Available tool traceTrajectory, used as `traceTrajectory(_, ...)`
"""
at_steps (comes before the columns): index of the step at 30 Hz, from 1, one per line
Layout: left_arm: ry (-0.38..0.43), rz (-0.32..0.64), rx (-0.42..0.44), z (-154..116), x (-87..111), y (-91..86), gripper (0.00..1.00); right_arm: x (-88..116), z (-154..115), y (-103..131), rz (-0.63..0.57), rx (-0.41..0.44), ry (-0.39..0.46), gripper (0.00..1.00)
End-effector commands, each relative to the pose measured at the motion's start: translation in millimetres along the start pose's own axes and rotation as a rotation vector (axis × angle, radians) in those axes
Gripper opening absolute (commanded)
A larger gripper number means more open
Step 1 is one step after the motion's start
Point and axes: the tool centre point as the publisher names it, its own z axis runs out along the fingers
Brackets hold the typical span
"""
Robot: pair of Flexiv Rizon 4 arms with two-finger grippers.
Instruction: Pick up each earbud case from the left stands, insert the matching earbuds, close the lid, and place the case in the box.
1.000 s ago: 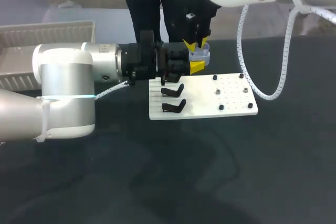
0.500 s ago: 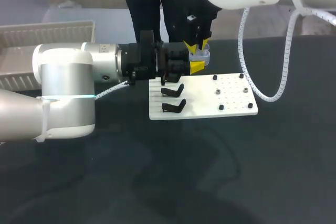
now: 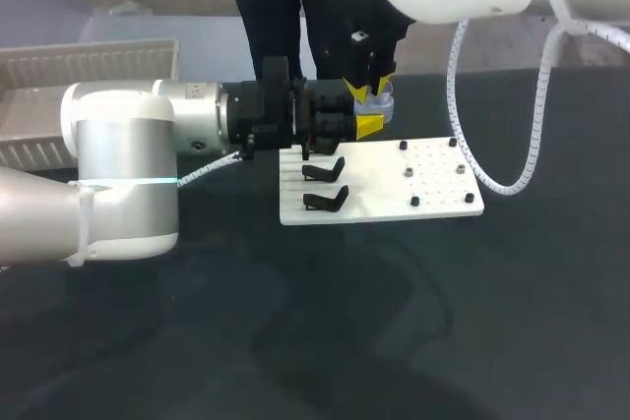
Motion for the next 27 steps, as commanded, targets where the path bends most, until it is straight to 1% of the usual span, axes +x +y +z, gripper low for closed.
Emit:
traceTrajectory(1,-0.005,0.004,-0.006,0.5,1.1,-1.0,0.0,1.1,1.0,-0.7,0.003,0.0,-0.007,0.0)
traceTrajectory(8,-0.005,0.004,-0.006,0.5,1.1,-1.0,0.0,1.3,3.6,0.7,-0.008,0.001,0.004,0.0)
traceTrajectory(27,-0.005,0.004,-0.006,0.5,1.1,-1.0,0.0,1.3,6.8,-0.1,-0.036,0.036,0.026,0.0)
